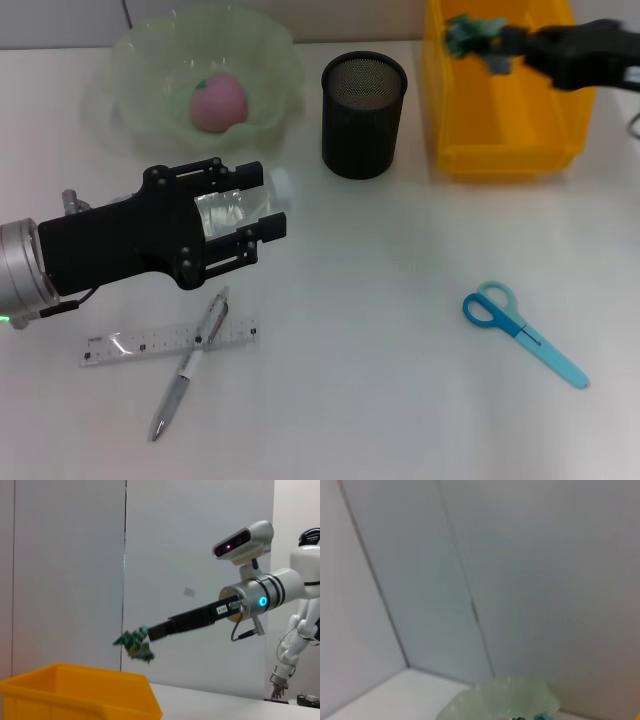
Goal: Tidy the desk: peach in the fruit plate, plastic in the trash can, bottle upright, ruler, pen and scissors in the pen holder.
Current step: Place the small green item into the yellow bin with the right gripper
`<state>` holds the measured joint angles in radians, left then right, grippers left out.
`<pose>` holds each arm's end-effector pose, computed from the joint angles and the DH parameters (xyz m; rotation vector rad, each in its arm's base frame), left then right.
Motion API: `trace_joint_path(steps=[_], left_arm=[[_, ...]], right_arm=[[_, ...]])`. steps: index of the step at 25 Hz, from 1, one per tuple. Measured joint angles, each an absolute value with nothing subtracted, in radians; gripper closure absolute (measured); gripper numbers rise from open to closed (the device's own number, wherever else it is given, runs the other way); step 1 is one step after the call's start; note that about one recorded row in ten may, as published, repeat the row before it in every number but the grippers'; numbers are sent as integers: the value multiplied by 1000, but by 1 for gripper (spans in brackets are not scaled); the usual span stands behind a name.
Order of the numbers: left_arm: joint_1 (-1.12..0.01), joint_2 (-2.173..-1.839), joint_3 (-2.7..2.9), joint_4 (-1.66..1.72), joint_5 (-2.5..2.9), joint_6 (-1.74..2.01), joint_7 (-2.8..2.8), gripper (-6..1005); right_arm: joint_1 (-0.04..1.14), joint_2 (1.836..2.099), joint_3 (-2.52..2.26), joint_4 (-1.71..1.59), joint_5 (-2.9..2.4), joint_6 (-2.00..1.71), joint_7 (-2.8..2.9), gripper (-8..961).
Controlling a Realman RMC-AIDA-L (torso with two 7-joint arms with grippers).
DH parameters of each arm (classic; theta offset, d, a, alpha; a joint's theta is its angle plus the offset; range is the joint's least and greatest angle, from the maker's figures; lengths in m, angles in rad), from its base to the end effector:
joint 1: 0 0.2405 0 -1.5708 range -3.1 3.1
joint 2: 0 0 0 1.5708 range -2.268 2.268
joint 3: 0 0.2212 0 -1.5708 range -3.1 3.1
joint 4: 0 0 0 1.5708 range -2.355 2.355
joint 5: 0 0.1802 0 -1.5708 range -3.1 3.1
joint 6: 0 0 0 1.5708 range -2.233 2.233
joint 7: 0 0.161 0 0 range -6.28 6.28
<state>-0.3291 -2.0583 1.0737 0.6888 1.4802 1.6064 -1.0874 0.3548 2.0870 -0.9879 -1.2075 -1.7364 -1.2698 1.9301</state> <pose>-0.1938 0.2604 0.0051 -2.6485 -0.2472 -1.0001 0.1710 0.3340 0.0672 -2.3721 0.7821 0.7676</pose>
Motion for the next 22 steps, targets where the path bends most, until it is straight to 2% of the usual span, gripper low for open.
trace_joint_path(steps=[8,22], left_arm=[[-330,-2059,1072,689,1480,1595,-1087,421],[-331,-2060,1072,689,1480,1590,-1075,421]], right_arm=[[301,2085,-889,-1131,-1604,-1248,1841,898],[340,2082,-825,-926,-1539,-1164,1701,876]])
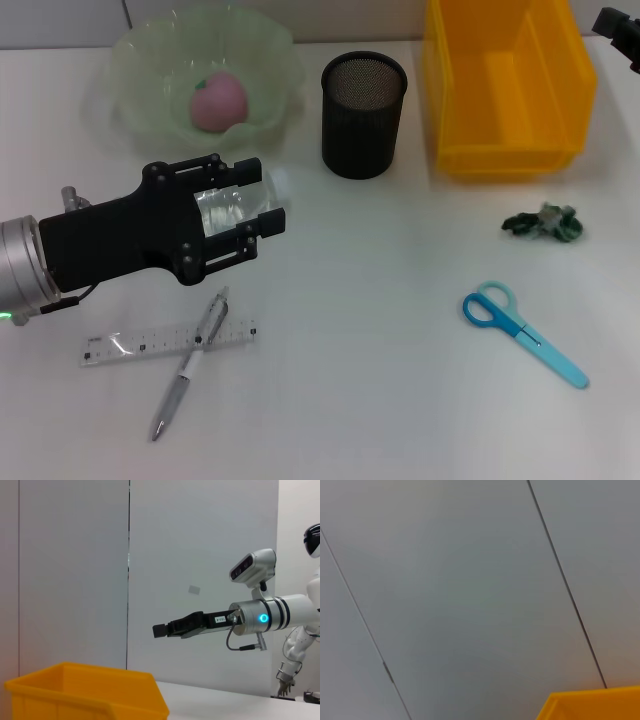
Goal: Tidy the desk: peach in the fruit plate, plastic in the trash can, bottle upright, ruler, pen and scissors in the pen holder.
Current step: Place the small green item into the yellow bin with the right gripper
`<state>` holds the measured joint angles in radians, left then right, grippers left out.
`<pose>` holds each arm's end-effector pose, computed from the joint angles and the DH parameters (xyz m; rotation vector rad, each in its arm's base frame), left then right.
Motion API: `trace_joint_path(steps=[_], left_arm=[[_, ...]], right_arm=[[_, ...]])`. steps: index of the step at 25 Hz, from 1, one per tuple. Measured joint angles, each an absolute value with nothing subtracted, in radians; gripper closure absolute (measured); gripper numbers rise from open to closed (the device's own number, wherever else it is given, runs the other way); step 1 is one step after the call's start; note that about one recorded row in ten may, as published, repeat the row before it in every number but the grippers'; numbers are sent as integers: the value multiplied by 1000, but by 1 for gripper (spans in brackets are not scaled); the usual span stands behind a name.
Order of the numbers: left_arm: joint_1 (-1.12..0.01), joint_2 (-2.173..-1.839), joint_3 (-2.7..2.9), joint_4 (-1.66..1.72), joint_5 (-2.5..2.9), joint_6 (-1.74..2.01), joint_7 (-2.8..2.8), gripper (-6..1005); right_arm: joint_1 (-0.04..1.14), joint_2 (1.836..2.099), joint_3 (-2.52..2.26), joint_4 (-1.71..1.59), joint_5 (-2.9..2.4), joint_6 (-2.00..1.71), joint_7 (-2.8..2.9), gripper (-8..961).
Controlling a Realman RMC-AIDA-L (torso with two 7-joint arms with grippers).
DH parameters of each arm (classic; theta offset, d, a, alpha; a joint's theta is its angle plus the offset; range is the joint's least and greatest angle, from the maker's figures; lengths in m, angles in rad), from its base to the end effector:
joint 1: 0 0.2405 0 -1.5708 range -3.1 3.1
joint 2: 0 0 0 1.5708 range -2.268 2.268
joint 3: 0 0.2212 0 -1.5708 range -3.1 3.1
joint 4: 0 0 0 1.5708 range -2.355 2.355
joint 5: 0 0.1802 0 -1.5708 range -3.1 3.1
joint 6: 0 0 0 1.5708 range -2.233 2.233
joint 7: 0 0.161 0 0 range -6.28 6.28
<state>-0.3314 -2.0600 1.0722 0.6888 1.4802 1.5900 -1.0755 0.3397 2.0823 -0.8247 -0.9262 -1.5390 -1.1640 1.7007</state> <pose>-0.1945 0.2630 0.0046 -2.6373 -0.2372 -0.9840 0.2293 0.3415 0.0848 -2.0452 0.9071 0.9272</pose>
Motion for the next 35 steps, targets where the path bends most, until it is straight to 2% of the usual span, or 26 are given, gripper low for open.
trace_joint_path(steps=[13,20,25,33,35], left_arm=[[-331,-2060,1072,689,1480,1587,-1075,421],[-337,-2060,1072,689,1480,1587,-1075,421],[-344,-2060,1074,689,1480,1585,-1075,420],[-344,-2060,1075,689,1480,1580,-1076,420],[-345,-2060,1076,689,1480,1580,-1076,420]], right_arm=[[340,2081,-828,-923,-1537,-1196,1696,857],[318,2080,-843,-1075,-1686,-1284,1840,846],[328,2080,-849,-1213,-1891,-1356,1997,669],[404,2075,-837,-1361,-2227,-1501,2203,447],[432,2068,-836,-1364,-2290,-1526,2237,423]])
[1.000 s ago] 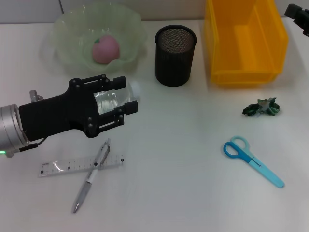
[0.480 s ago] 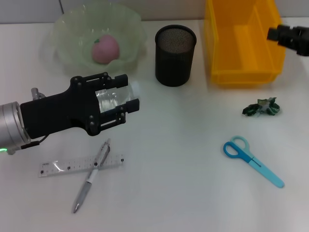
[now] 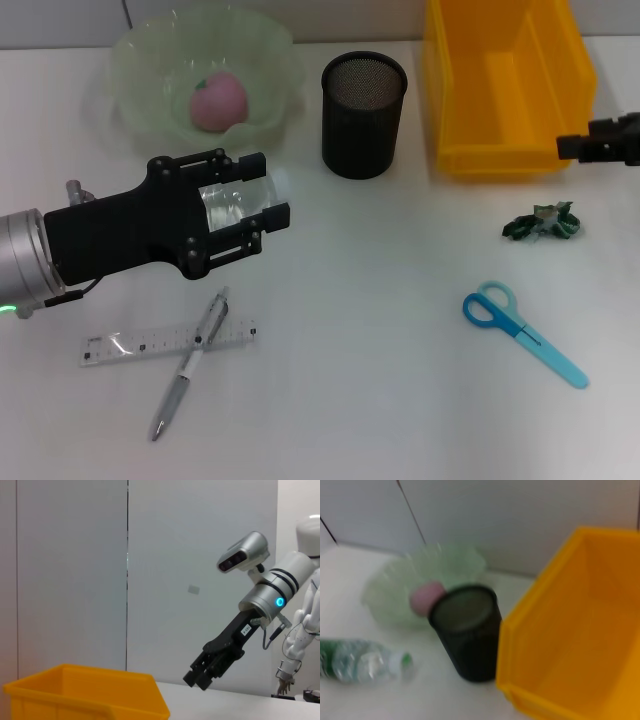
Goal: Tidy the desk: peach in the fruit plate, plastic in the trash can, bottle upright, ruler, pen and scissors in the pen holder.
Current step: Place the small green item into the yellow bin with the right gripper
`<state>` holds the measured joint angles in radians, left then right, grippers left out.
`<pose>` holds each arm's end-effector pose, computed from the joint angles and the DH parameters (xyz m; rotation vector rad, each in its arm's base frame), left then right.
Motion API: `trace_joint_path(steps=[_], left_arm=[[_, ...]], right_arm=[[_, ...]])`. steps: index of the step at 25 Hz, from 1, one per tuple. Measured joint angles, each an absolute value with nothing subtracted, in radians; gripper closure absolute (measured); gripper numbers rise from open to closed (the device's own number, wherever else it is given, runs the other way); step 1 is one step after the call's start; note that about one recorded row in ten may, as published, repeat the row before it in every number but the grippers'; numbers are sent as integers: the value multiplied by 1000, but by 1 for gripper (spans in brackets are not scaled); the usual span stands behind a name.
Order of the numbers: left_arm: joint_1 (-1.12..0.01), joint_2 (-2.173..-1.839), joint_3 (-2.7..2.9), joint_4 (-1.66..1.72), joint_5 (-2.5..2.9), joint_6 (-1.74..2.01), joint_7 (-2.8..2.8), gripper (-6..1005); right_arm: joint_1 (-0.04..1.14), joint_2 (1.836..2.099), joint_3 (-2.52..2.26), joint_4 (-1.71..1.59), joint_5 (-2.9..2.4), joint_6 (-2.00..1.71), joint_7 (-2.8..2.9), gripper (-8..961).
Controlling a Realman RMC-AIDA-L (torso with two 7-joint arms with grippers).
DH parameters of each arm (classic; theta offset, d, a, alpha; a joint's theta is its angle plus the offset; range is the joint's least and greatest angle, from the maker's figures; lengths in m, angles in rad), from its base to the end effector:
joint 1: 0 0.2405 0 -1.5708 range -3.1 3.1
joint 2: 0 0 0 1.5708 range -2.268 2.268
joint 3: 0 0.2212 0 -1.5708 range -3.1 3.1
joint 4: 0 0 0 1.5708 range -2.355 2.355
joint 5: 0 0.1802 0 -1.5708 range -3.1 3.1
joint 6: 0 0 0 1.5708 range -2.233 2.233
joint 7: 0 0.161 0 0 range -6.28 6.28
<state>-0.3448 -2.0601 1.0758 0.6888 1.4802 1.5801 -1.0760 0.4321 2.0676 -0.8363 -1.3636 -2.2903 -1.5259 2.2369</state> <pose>-0.1916 0.2665 0.0038 -2.6408 -0.2246 -0.9788 0.2140 0.3201 0.0835 -2.3907 1.0499 0.1981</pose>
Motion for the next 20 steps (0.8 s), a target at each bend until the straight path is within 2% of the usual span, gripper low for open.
trace_joint_path(steps=[4,10,20], left_arm=[[-345,-2060,1077,689,1480,1580,-1076,420],[-345,-2061,1080,689,1480,1580,-1077,420],[-345,-2062,1076,689,1480,1580,-1077,420]], right_arm=[[479,2061,-842,-1362,-2398,-1551,2289,376],[534,2077,-846,-1328,-2522,-1544,2316,378],[601,2075,-848,-1248,-2618,-1573,2348,376]])
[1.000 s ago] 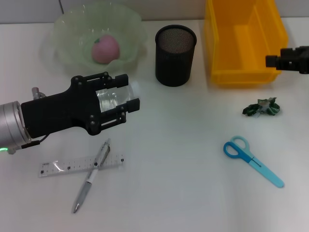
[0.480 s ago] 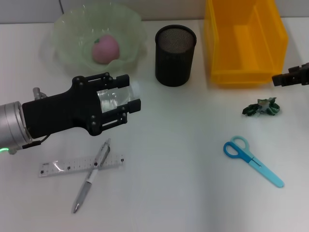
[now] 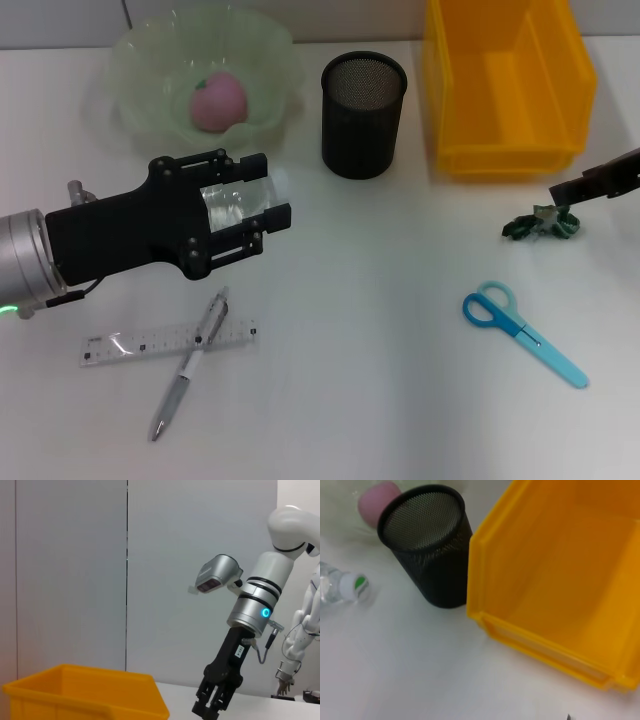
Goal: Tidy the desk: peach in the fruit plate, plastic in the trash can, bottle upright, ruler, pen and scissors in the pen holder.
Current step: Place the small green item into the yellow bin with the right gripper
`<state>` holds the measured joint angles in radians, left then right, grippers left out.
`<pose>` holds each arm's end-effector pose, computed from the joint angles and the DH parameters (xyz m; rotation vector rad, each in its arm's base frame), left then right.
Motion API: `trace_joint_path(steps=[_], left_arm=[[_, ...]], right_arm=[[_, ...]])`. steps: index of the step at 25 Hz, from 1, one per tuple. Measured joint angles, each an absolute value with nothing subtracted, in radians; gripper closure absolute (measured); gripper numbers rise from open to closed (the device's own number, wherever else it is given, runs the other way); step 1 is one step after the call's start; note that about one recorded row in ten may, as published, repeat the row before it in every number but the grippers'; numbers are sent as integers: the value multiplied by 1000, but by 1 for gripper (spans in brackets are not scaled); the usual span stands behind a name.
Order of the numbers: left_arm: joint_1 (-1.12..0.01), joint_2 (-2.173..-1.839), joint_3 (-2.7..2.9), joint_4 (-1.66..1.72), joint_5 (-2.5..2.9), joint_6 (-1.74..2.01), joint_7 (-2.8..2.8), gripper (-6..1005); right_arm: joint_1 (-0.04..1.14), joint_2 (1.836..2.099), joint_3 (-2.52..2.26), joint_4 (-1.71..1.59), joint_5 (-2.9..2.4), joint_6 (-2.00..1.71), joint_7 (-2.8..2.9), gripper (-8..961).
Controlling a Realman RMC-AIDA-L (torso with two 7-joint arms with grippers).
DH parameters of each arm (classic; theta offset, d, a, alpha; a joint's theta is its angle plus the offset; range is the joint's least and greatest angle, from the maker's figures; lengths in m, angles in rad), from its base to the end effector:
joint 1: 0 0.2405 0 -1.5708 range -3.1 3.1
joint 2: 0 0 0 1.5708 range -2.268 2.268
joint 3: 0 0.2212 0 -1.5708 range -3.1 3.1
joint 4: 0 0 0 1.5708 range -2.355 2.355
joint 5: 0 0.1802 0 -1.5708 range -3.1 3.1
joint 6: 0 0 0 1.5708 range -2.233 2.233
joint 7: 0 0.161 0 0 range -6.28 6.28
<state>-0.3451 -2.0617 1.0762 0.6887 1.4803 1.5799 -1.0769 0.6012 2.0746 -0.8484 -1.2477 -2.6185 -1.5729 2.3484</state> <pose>-0.1912 0.2664 0.0033 -2.6412 -0.2262 -0.9810 0.2221 0.3317 0.0626 -2.3908 1.1818 -0.1595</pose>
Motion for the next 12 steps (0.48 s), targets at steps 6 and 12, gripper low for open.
trace_joint_path(steps=[6,12], left_arm=[[-346,-2062,1074,689,1480,1577,-1076,420],[-355,-2062,1079,687,1480,1570,-1063,420]], right_arm=[[608,2068,-847,-1265,-2658,-1611,2382,376],[627,2072,-847,-1240,-2705,-1591,2406,377]])
